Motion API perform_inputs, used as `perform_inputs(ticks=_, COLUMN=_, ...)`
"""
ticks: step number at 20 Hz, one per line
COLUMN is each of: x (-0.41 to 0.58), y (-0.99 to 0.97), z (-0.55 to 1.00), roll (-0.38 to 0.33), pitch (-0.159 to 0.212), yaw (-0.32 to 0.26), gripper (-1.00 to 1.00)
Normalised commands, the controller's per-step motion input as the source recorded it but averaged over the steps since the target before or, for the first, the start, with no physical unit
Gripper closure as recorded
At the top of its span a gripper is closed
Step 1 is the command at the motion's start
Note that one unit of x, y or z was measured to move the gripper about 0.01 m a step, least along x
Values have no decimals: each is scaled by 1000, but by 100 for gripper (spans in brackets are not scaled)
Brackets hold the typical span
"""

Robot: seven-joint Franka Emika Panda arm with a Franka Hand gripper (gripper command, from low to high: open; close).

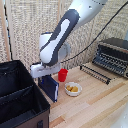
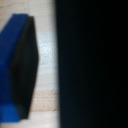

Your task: Gently maneuver your gripper in the book's direction. Confidently hold the book by angling your gripper properly. Relocate the book to the caddy. Pinpoint the back pocket of the caddy and set the book down inside it.

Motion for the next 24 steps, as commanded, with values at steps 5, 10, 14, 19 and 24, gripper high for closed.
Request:
perform_inputs(ticks=5, x=37, y=201, z=211, roll=-20, pitch=-36, yaw=-69, gripper=100)
perform_inputs(ticks=10, x=154, y=13, z=965, roll=0, pitch=12, yaw=-138, gripper=100)
perform_inputs(ticks=14, x=216, y=-3, z=1000, roll=-5, pitch=2, yaw=-133, gripper=100)
perform_inputs(ticks=19, x=210, y=63, z=1000, roll=-20, pitch=2, yaw=-160, gripper=100)
perform_inputs(ticks=24, x=38, y=149, z=994, roll=-4, pitch=-15, yaw=-199, gripper=100)
